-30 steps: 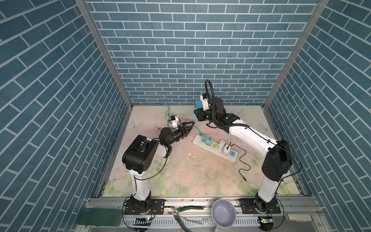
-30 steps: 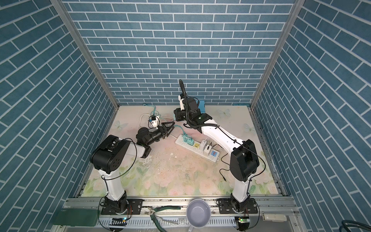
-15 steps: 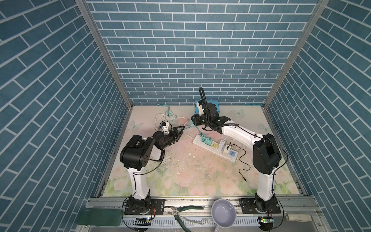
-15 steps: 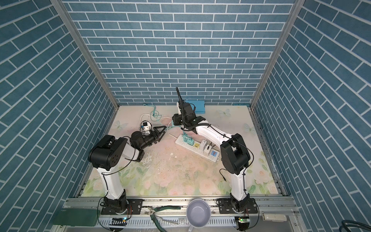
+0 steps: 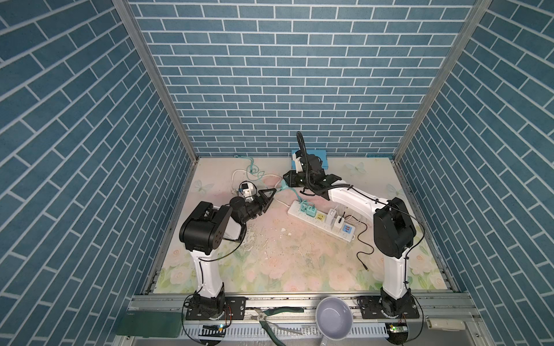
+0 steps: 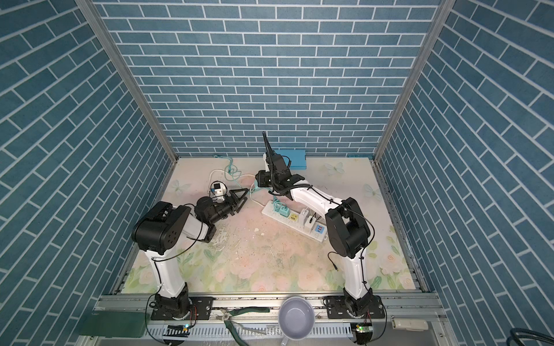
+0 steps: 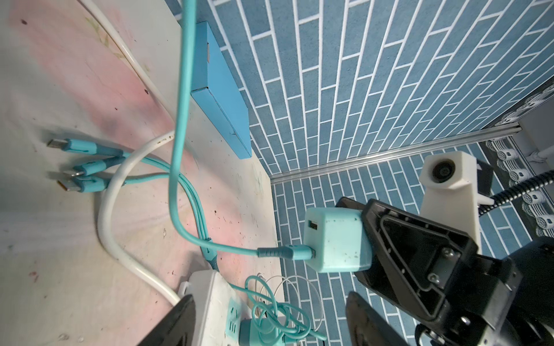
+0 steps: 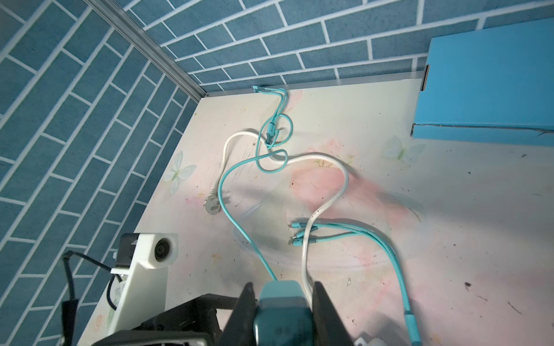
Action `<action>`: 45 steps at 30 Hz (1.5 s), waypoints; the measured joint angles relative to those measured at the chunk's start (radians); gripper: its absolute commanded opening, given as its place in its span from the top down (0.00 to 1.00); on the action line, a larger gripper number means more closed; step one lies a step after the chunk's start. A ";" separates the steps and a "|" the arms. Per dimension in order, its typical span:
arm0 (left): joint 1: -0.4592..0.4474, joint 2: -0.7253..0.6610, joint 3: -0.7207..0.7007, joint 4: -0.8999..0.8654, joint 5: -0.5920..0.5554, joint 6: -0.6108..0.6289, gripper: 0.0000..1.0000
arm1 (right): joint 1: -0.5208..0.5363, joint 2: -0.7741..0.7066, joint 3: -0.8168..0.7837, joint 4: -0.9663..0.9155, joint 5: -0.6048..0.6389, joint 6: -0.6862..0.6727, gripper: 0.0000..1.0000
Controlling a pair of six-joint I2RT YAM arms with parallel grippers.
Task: Insert plugs into power strip
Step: Pass the plug.
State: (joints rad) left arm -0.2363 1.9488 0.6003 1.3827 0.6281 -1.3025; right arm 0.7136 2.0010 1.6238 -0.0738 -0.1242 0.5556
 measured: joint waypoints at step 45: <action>-0.109 -0.088 0.189 -0.009 -0.197 0.018 0.41 | -0.020 -0.053 -0.129 0.405 -0.045 0.442 1.00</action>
State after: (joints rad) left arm -0.3454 1.8606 0.7891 1.3739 0.4313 -1.2842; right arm 0.6933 1.9476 1.4948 0.3313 -0.1696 0.9974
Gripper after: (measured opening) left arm 0.613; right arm 0.278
